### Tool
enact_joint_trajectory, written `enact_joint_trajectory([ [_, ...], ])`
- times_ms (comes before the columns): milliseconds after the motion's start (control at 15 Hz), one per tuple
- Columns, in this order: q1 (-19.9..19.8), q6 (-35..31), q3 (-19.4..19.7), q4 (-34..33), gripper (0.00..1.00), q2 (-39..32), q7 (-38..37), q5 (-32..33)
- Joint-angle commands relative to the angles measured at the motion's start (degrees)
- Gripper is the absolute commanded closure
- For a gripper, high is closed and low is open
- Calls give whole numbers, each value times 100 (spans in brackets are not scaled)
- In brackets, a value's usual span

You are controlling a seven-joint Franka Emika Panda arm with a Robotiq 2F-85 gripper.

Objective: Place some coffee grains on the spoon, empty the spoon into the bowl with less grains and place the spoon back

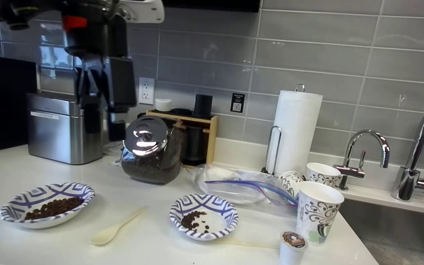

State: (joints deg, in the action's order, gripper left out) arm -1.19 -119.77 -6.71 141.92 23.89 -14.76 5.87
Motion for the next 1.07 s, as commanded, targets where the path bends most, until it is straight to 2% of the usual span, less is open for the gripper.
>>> enact_joint_trajectory([
  [0,505,302,-460,-240,0,-359,-402,-359],
  [200,763,311,-703,-237,0,-591,-407,-311],
  [400,984,63,-678,-96,0,-783,78,-360],
  [467,915,197,-691,-115,0,-597,-211,-240],
  [867,976,179,-681,-114,0,-764,-21,-240],
  [1000,1103,8,-758,-36,0,-873,25,-368],
])
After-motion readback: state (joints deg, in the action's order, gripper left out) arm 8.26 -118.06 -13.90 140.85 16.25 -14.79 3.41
